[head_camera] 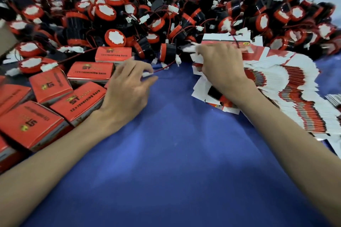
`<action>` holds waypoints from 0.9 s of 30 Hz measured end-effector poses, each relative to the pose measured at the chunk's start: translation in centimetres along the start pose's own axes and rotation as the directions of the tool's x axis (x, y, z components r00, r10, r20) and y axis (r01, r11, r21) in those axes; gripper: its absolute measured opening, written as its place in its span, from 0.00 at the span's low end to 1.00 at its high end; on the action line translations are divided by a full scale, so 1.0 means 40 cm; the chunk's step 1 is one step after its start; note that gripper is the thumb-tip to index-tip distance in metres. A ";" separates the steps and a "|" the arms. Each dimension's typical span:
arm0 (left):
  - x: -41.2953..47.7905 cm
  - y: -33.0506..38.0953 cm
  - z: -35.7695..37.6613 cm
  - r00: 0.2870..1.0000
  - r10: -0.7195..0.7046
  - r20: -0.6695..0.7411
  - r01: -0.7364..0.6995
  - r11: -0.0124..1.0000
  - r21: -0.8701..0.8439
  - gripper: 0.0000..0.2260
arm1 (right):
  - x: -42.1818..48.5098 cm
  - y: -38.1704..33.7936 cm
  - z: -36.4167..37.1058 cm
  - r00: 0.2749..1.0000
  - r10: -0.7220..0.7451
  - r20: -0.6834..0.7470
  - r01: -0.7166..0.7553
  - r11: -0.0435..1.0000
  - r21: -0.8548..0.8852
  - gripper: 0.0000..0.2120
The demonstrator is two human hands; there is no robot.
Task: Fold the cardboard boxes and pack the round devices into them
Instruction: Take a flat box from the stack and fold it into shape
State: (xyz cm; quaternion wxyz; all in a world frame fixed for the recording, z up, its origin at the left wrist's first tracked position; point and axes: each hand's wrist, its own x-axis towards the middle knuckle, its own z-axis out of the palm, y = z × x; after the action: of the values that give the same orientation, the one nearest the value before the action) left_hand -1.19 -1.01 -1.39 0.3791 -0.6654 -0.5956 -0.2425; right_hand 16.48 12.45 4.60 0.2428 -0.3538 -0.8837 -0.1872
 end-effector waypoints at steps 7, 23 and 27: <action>0.039 0.055 -0.047 0.740 -0.427 0.519 0.474 -0.216 -0.853 0.17 | -0.122 -0.110 0.023 0.733 -0.066 -0.678 0.509 0.714 0.481 0.09; -0.014 0.072 -0.010 0.735 -0.447 0.510 0.460 -0.225 -0.859 0.25 | -0.174 -0.159 -0.004 0.999 -0.021 0.049 -0.031 0.515 0.857 0.34; -0.014 0.080 -0.018 0.799 -0.376 0.470 0.478 -0.079 -0.875 0.23 | -0.169 -0.178 0.004 0.984 0.010 0.180 -0.162 0.481 0.862 0.43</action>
State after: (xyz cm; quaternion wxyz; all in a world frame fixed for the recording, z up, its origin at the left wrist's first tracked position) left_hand 1.93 -1.94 -2.09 -0.2838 -0.5241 -0.4668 -0.6534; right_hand 15.61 4.09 -0.47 0.3305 -0.2386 -0.8529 0.3263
